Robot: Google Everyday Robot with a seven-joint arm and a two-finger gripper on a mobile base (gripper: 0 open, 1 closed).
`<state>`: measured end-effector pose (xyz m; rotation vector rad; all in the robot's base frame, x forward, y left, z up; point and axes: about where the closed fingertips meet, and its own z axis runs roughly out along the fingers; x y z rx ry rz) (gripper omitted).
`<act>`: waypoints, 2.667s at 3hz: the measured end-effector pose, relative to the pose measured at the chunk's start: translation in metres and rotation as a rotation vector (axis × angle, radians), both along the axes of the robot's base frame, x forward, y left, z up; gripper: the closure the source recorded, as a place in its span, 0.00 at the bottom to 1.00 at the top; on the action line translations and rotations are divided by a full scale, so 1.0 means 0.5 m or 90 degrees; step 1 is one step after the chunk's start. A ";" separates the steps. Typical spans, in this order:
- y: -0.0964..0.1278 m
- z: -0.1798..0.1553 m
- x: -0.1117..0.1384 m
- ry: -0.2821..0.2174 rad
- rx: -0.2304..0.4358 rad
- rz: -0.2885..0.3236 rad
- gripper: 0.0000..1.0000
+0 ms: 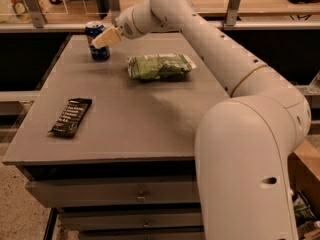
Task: Move pepsi can near green jalapeno chip bag
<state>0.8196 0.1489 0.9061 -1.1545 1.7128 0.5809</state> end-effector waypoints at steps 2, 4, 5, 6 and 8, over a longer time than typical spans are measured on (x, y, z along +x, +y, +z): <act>0.056 -0.012 -0.012 0.006 0.022 0.040 0.05; 0.121 -0.036 -0.021 0.013 0.038 0.076 0.28; 0.133 -0.042 -0.025 0.016 0.043 0.081 0.51; 0.139 -0.041 -0.029 0.016 0.049 0.084 0.72; 0.094 0.005 -0.040 -0.005 0.040 0.065 0.70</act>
Offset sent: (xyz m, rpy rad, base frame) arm -0.0080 0.0395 -0.0043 0.0576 0.0077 0.0921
